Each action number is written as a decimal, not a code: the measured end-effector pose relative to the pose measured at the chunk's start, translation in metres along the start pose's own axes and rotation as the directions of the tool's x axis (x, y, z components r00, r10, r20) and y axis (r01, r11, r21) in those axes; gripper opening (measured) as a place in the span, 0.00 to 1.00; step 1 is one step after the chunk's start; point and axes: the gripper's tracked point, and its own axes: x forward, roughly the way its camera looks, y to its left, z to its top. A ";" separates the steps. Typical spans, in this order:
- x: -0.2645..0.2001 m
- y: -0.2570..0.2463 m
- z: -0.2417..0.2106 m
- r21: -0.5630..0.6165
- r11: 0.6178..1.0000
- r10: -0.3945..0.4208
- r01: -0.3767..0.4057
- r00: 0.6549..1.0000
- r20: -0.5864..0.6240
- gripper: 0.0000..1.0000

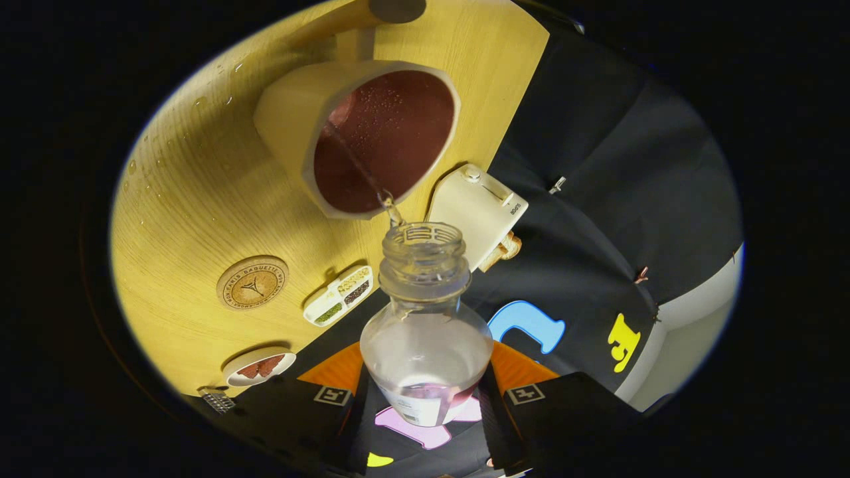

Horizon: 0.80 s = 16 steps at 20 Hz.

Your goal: Take the bottle from table, then pour the juice into the cup, finally place the bottle on the coaster

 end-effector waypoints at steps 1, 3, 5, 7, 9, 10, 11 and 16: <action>-0.001 -0.003 0.000 -0.013 1.000 -0.004 0.004 1.000 0.004 0.69; 0.001 -0.005 -0.002 -0.029 1.000 -0.002 0.002 1.000 0.010 0.69; 0.003 -0.008 -0.001 -0.045 0.999 -0.002 0.003 1.000 0.018 0.69; 0.002 -0.016 0.001 -0.064 0.998 -0.014 0.016 0.999 0.031 0.69; 0.005 -0.022 0.002 -0.075 0.997 -0.024 0.027 0.999 0.040 0.69; 0.005 -0.024 0.002 -0.080 0.996 -0.024 0.027 0.999 0.043 0.69; 0.005 -0.025 0.003 -0.086 0.996 -0.026 0.030 0.999 0.046 0.69; 0.005 -0.030 0.001 -0.115 0.993 -0.029 0.035 0.998 0.051 0.69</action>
